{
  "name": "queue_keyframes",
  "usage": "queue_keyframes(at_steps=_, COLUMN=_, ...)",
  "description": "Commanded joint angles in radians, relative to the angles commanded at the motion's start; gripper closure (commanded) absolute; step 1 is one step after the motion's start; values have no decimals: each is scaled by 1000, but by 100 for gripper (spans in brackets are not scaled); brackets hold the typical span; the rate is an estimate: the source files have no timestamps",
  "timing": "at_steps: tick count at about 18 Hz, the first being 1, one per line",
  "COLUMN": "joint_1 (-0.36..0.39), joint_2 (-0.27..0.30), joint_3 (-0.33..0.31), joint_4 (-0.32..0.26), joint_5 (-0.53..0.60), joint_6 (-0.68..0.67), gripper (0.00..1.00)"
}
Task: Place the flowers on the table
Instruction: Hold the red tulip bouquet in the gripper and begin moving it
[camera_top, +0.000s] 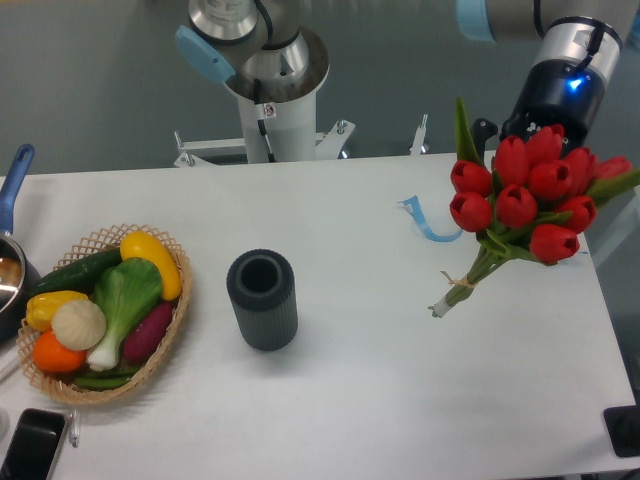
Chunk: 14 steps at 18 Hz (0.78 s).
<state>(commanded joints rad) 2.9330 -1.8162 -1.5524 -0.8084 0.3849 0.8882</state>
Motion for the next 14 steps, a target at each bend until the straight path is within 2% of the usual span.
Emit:
queue_keyframes(at_steps=2, joint_1=-2, joint_2=5, joint_3=-17, joint_4=6, joint_5=25, joint_6=8, gripper=48)
queue_keyframes(at_steps=10, joint_1=-5, joint_2=15, joint_3=-17, joint_4=17, joint_5=63, joint_6=12, gripper=48)
queue_keyframes(at_steps=14, joint_1=-15, joint_2=26, joint_3=-20, joint_4=17, joint_5=156, joint_6=11, gripper=48)
